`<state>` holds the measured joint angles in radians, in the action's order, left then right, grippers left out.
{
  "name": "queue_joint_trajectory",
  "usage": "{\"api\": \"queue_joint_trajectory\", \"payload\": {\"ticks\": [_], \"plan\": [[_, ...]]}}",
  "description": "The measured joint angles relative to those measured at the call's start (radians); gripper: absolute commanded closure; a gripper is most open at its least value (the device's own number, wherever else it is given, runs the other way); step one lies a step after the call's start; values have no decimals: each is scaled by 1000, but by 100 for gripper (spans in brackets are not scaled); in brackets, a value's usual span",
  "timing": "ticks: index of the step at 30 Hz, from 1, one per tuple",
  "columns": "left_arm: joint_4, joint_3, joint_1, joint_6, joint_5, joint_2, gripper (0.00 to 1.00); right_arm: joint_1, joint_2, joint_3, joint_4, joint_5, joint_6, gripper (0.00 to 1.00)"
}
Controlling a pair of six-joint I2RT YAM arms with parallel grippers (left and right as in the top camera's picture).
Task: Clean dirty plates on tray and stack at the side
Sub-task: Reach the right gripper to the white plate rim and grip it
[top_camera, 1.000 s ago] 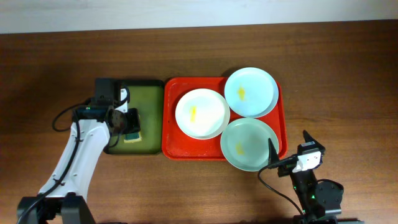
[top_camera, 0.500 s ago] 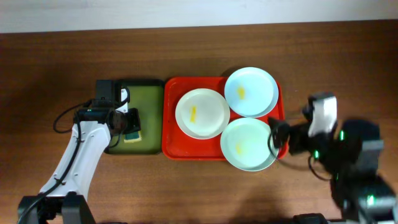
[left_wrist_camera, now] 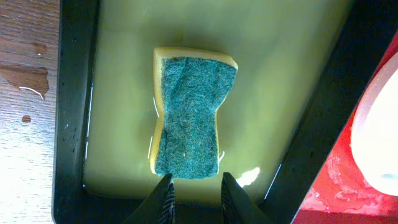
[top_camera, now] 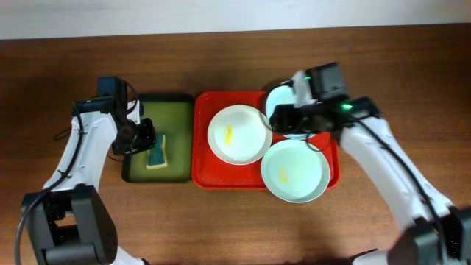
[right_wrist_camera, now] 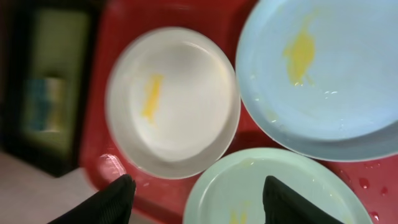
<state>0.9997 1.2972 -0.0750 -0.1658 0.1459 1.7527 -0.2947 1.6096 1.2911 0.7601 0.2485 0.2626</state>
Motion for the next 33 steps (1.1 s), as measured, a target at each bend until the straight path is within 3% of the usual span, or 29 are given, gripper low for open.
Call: {"api": "queue_joint_trajectory", "payload": {"ticks": [2, 5, 9, 10, 12, 13, 14, 15, 16, 17, 18, 19, 20, 22, 23, 28, 33], "plan": [[25, 3, 0, 0, 2, 0, 73, -56, 120, 1, -72, -93, 20, 46], [29, 3, 14, 0, 4, 0, 68, -103, 248, 1, -141, -130, 65, 77], [17, 3, 75, 0, -32, 0, 66, -103, 306, 1, -161, -144, 108, 78], [14, 3, 78, 0, -40, 0, 65, -99, 306, 1, -164, -144, 127, 72], [11, 3, 79, 0, -50, 0, 65, -54, 306, 1, -154, -106, 187, 72], [11, 3, 79, 0, -50, 0, 66, -22, 307, 1, -157, -63, 200, 61], [11, 3, 79, 0, -50, 0, 66, 28, 307, 1, -158, 25, 208, 24], [10, 3, 79, 0, -53, 0, 66, 81, 307, 1, -156, 117, 212, 1], [10, 3, 79, 0, -53, 0, 66, 111, 307, 1, -153, 171, 214, 1], [10, 3, 79, 0, -53, 0, 66, 137, 307, 1, -149, 225, 209, 3], [10, 3, 79, 0, -53, 0, 66, 138, 307, 1, -145, 251, 201, 53], [10, 3, 79, 0, -53, 0, 66, 134, 307, 1, -133, 264, 200, 85], [9, 3, 79, 0, -53, 0, 66, 126, 307, 2, -112, 266, 195, 89], [10, 3, 79, 0, -53, 0, 65, 100, 307, 2, -60, 219, 200, 75], [9, 3, 79, 0, -53, 0, 64, 66, 307, 2, -39, 161, 194, 74], [6, 3, 79, 0, -53, 0, 62, -45, 307, 2, -53, -66, 194, 79], [6, 3, 79, 0, -53, 0, 61, -45, 307, 1, -84, -103, 193, 80]]}}
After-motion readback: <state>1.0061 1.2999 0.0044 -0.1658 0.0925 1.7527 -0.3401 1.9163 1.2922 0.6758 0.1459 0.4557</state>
